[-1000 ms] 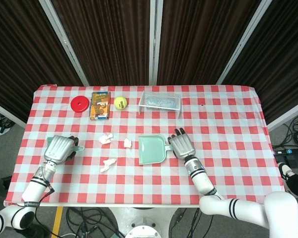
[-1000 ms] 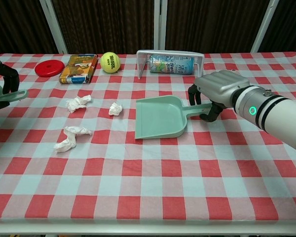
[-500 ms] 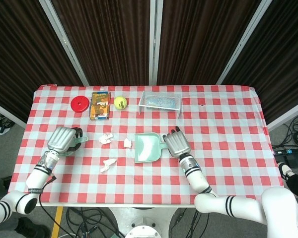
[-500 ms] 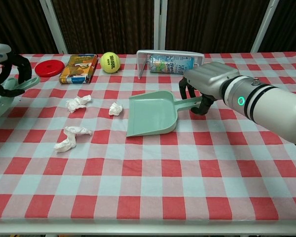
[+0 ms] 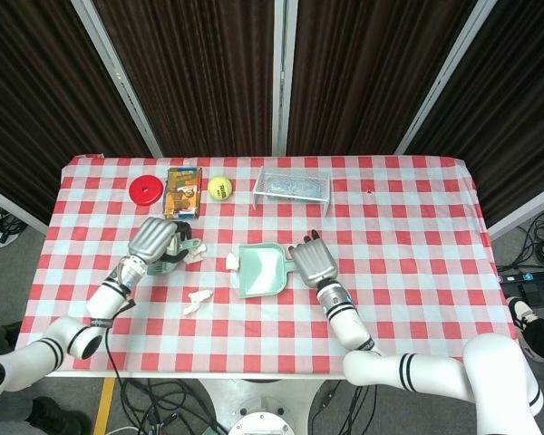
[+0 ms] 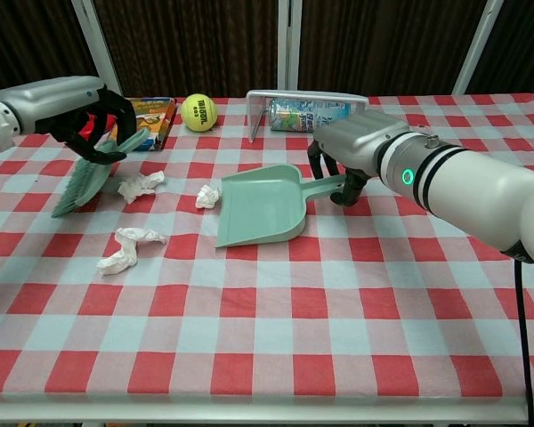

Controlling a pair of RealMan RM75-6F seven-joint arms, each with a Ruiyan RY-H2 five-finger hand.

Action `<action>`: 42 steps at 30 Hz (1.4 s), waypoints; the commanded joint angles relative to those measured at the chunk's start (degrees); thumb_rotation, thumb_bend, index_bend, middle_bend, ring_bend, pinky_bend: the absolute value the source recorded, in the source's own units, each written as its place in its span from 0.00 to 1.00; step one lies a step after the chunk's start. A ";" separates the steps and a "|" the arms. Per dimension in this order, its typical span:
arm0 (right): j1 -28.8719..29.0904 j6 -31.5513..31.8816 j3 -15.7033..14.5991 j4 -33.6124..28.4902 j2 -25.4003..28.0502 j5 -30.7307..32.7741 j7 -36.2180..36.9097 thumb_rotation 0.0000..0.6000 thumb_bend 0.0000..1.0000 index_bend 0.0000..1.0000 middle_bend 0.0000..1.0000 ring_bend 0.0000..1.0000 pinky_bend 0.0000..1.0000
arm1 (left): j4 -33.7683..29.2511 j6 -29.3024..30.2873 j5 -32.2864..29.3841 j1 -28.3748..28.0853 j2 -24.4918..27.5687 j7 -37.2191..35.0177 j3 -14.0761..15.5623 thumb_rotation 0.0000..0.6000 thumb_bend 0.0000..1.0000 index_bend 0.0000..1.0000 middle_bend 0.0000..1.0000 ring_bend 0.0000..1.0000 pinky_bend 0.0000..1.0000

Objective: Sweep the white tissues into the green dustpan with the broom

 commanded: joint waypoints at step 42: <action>1.04 -10.47 -3.34 5.28 2.61 -11.87 17.36 1.00 0.52 0.65 0.54 0.27 0.17 | -28.85 11.24 -2.21 5.34 11.63 -7.35 2.07 1.00 0.43 0.55 0.55 0.60 0.86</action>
